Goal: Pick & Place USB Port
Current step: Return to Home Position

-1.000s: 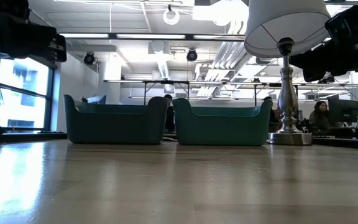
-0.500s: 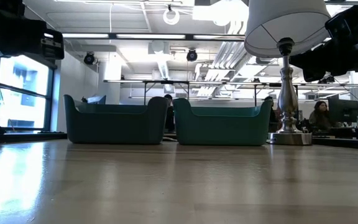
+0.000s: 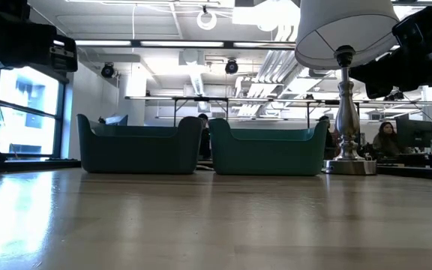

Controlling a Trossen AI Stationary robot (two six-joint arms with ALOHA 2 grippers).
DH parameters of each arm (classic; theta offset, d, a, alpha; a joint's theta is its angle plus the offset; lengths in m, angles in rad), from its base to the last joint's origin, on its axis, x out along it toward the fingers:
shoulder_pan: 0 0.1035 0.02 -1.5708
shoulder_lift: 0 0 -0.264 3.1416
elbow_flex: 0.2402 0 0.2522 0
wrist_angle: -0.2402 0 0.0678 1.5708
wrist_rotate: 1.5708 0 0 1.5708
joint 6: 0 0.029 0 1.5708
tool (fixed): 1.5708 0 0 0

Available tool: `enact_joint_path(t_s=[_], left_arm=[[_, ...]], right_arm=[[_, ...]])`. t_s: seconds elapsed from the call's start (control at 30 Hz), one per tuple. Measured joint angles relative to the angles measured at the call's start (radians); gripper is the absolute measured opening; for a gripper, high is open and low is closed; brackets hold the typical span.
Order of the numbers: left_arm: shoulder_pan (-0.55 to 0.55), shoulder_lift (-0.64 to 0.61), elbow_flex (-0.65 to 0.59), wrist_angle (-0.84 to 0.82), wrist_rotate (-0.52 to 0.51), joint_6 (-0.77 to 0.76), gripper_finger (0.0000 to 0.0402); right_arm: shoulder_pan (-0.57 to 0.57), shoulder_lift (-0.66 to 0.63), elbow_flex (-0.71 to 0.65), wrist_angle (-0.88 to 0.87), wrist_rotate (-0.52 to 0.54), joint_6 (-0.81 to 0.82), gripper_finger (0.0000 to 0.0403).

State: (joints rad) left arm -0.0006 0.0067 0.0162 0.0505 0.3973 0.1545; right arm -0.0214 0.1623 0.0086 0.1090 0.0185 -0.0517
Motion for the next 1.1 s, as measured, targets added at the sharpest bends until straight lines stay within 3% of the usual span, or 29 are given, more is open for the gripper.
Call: enact_joint_path(t_s=[1.1], left_arm=[[0.000, 0.000, 0.000, 0.000, 0.002, 0.000, 0.0000]], right_arm=[[0.000, 0.000, 0.000, 0.000, 0.000, 0.000, 0.0002]])
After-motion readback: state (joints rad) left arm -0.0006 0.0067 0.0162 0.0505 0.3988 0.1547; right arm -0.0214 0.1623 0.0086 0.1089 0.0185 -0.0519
